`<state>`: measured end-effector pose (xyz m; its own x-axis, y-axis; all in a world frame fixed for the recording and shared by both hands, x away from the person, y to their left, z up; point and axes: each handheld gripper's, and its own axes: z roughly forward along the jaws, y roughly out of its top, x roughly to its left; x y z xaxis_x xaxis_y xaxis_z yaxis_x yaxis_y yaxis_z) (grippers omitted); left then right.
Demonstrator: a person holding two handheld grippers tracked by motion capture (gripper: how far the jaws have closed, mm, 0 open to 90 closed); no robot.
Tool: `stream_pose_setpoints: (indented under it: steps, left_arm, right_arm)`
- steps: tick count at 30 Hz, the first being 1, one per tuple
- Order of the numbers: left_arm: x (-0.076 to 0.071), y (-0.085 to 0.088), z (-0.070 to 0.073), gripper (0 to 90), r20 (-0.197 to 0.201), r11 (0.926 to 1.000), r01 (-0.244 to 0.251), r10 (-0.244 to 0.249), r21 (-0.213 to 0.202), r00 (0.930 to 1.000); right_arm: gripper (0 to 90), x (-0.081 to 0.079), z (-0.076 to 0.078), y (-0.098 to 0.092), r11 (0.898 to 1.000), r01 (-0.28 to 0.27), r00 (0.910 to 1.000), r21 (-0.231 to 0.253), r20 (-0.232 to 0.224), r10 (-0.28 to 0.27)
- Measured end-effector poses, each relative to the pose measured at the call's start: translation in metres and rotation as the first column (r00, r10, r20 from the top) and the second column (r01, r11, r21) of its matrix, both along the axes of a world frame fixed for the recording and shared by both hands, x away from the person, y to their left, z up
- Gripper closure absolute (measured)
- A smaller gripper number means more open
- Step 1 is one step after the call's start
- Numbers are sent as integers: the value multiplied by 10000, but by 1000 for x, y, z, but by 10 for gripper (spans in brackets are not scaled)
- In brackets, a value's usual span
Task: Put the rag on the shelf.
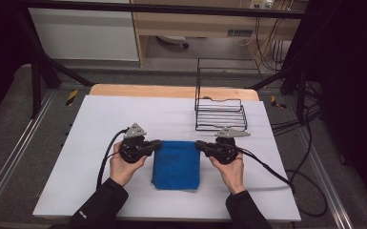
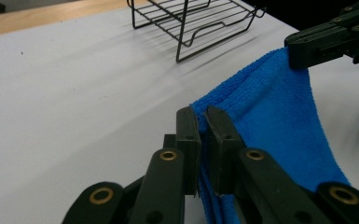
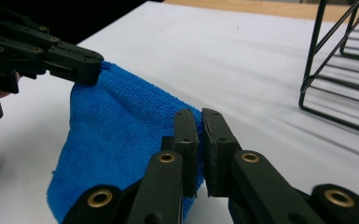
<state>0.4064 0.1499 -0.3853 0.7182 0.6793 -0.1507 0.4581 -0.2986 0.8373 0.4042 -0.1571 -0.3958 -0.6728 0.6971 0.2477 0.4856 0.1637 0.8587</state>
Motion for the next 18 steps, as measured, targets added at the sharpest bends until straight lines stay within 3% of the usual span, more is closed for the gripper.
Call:
stream_pose_setpoints:
  steps: [5,18]
  left_arm:
    - [-8,-2,9,840,420,10000,-46,47,-6,9991]
    - [-22,-4,28,840,956,9987,-58,106,-504,9954]
  right_arm:
    - [858,-3,8,-1,10000,-39,9995,19,322,38]
    - [860,-14,34,-6,9999,-98,9913,-24,1315,100]
